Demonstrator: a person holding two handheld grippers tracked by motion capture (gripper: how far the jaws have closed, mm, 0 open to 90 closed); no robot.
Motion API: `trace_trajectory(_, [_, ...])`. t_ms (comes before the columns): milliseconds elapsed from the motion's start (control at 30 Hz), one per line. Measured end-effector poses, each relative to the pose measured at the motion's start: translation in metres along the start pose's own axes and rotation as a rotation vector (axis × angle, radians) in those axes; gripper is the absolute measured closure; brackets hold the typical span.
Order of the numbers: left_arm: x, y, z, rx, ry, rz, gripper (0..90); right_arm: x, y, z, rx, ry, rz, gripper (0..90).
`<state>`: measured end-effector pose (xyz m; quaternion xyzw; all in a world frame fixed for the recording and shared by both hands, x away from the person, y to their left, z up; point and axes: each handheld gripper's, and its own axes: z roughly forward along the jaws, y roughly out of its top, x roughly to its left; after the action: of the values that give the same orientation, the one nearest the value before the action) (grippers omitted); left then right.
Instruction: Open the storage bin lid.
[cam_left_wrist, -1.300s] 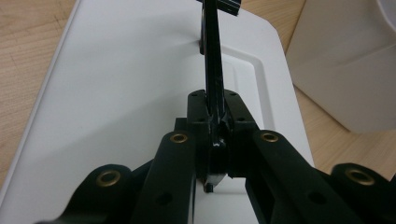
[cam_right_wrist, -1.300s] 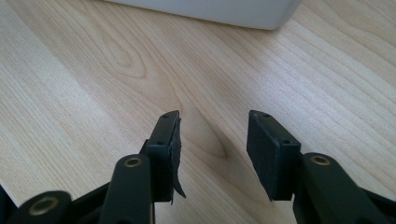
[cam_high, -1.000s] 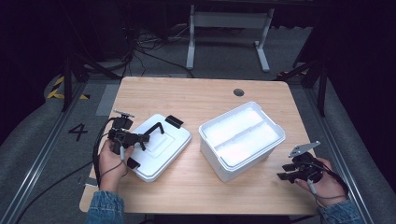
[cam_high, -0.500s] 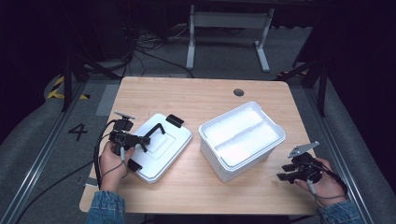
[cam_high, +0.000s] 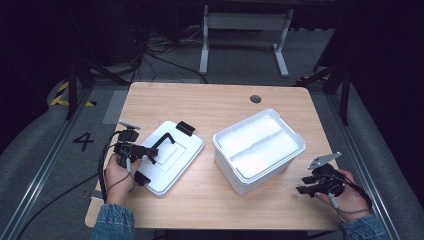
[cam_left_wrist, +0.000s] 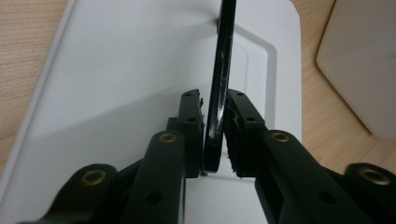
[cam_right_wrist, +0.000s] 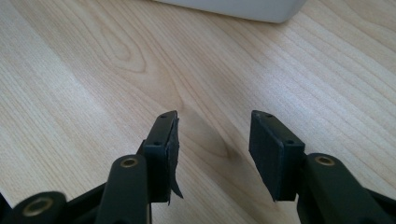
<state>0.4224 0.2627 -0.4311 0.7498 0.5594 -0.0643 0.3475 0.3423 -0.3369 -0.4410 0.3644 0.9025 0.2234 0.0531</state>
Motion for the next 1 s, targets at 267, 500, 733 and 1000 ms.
trace_trajectory(267, [-0.002,-0.001,-0.01,-0.049,0.06,-0.012,62.1,0.0,0.0,0.0,-0.001,-0.003,-0.002,53.0])
trace_trajectory(500, [-0.018,-0.002,-0.031,-0.135,0.029,0.039,57.1,0.0,-0.001,-0.001,-0.006,-0.004,-0.002,52.6])
trace_trajectory(733, [-0.055,-0.002,-0.045,-0.126,0.056,0.144,53.7,-0.001,0.0,-0.002,-0.017,-0.006,-0.006,52.1])
trace_trajectory(1000, [-0.093,-0.012,-0.053,-0.093,0.081,0.253,46.4,-0.004,0.003,-0.004,-0.043,-0.015,-0.015,50.9])
